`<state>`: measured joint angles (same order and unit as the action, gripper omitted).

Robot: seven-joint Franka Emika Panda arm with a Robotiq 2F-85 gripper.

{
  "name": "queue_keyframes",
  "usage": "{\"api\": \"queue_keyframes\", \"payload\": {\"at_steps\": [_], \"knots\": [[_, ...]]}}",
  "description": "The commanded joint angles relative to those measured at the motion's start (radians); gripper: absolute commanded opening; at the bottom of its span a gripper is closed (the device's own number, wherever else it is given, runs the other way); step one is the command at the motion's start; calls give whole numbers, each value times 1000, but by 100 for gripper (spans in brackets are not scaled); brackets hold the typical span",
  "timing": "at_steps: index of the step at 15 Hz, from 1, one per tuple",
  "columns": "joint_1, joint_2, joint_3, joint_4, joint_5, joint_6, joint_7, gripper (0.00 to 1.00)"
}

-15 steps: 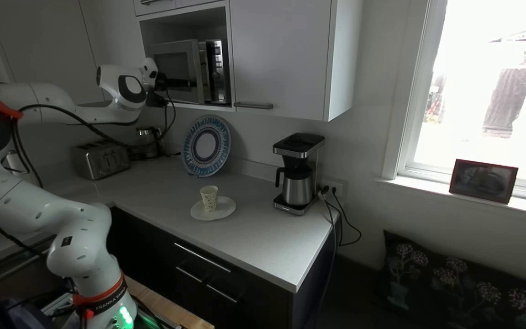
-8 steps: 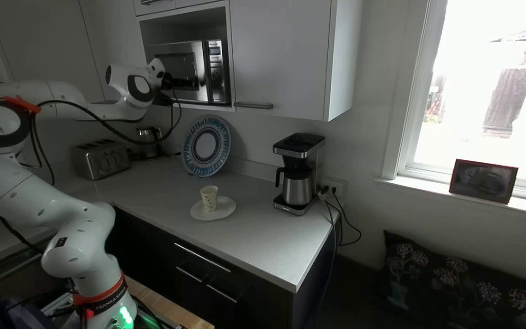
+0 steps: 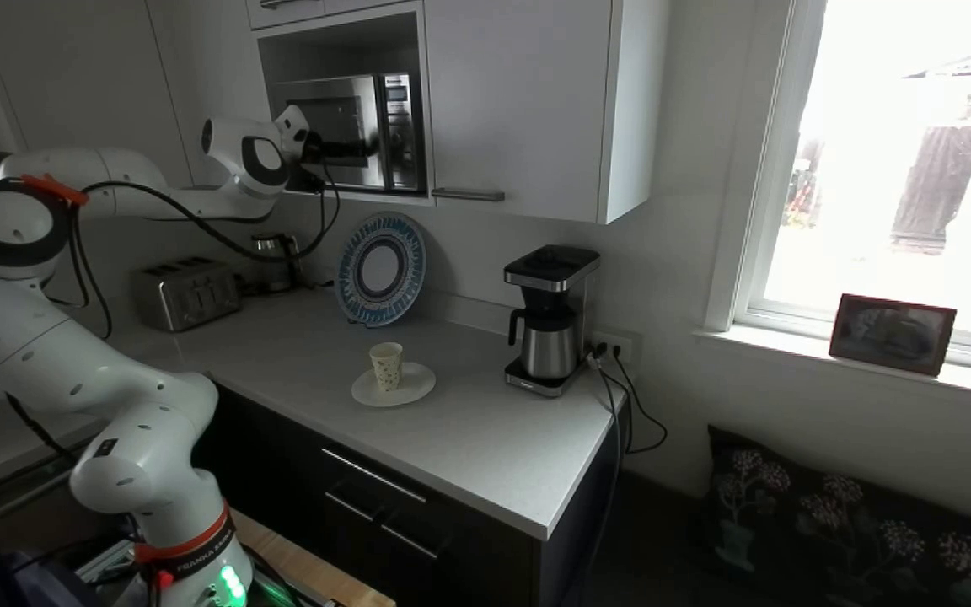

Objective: Close the microwave door fully, turn the round knob on the microwave to the right

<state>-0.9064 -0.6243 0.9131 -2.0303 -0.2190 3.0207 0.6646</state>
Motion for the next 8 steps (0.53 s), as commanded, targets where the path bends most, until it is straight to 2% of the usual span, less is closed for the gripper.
{"api": "queue_keyframes", "payload": {"at_steps": [1, 6, 8], "knots": [[-7, -7, 6, -2, 42, 2, -35, 100], [-6, -8, 6, -2, 43, 2, -35, 100], [-27, -17, 16, 0, 54, -2, -23, 100]]}}
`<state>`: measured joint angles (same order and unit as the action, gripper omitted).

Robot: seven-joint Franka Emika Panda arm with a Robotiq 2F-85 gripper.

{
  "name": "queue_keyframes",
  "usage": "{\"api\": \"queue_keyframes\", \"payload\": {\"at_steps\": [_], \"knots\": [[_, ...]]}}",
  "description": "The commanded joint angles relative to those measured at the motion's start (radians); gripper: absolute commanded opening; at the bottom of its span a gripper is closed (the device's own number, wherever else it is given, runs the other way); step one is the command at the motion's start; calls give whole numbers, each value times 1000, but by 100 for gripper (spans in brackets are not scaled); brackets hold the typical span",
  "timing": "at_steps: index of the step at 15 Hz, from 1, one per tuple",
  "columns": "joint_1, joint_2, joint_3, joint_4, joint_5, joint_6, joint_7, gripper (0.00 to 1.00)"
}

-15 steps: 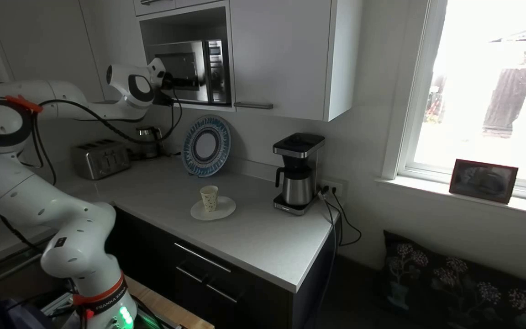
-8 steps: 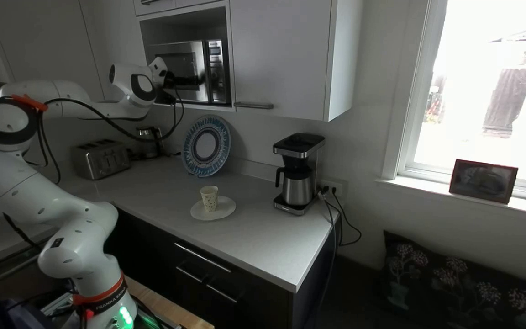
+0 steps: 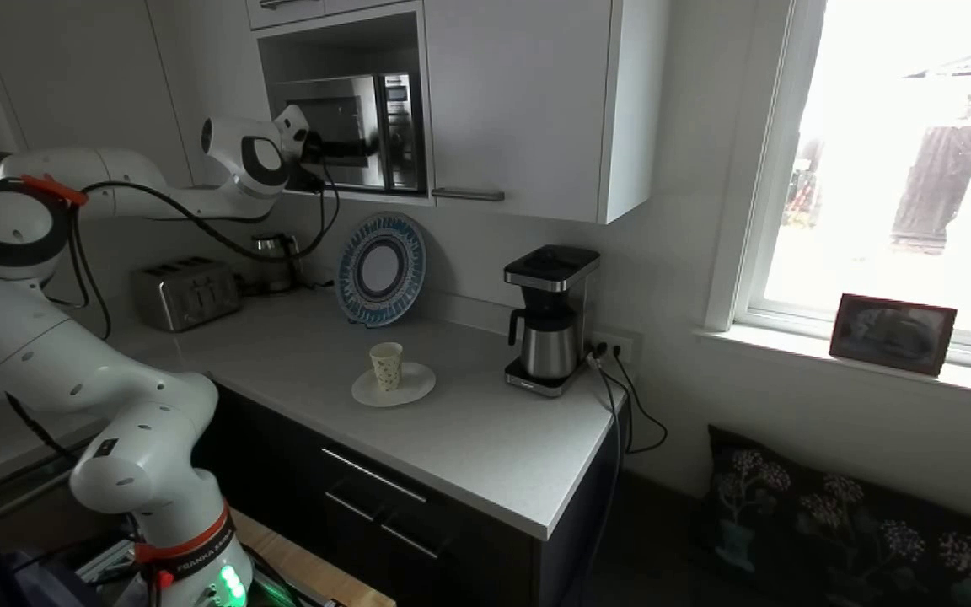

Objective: Close the microwave door fully, turn the round knob on the microwave to the right

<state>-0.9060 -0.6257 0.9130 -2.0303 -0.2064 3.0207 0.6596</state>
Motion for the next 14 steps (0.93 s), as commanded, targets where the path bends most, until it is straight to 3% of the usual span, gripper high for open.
{"api": "queue_keyframes", "payload": {"at_steps": [1, 9, 14], "knots": [[-30, -15, 19, 1, 46, -6, -16, 100], [-207, 50, 150, 103, 43, 64, -43, 100], [-241, 43, 170, 118, 79, 75, -78, 100]]}}
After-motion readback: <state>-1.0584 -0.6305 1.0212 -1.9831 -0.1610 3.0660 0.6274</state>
